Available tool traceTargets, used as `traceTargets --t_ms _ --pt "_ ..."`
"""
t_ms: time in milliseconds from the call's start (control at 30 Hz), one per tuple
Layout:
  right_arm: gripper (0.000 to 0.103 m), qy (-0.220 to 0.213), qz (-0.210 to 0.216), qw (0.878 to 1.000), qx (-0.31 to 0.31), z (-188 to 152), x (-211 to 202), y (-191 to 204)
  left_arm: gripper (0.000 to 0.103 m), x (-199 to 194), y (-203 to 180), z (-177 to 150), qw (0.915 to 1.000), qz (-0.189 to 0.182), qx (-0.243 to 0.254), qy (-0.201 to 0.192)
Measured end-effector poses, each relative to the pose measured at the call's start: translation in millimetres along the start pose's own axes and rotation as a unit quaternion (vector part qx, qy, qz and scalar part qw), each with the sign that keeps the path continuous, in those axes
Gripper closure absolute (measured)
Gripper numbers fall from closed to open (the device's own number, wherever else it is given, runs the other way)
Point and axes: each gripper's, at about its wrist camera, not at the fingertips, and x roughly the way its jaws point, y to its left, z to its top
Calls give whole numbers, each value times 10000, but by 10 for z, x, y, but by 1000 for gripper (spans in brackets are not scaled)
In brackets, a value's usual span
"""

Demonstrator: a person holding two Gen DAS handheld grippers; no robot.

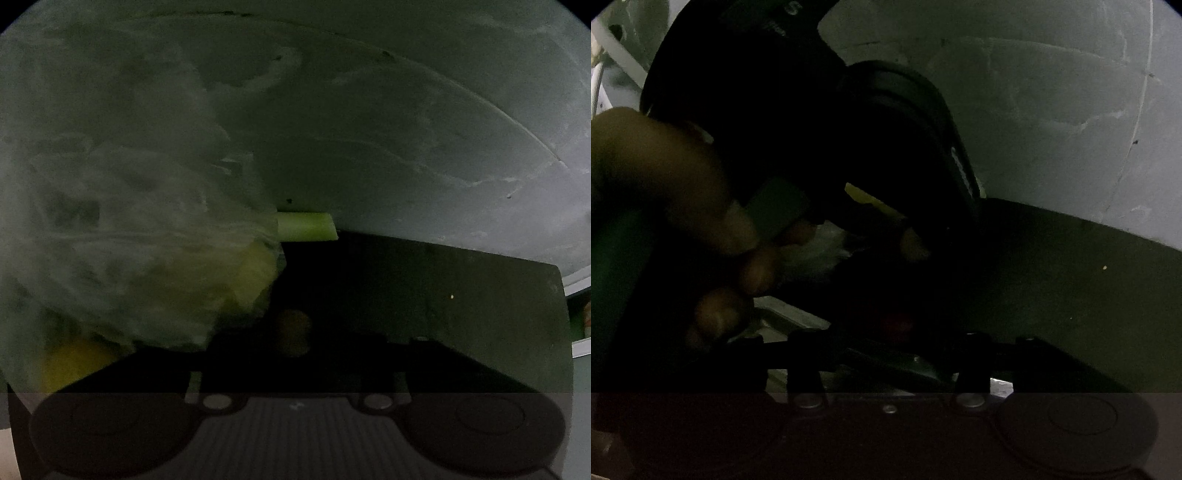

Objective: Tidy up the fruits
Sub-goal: 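Close the right tool on the red cherry tomato while the left tool grasps a small tan fruit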

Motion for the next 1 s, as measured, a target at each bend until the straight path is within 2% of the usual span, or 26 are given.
traceTargets --t_ms 167,300,433,567,867,1000 --pt "59 72 128 9990 418 26 -9 -66 73 4 56 34 9999 -76 -110 81" --pt "63 108 76 9987 493 62 -7 -69 73 11 70 42 9998 -99 -144 128" --pt "77 117 -113 9990 422 64 21 -54 74 8 75 35 9998 -97 -147 128" --pt "77 109 -101 9988 471 55 28 -61 75 4 106 42 9995 -164 -235 143" --pt "77 49 -45 9982 600 30 18 -139 75 -29 402 41 9954 -554 -765 178" --pt "76 46 -60 9983 584 28 13 -138 75 -32 469 49 9944 -648 -806 196"
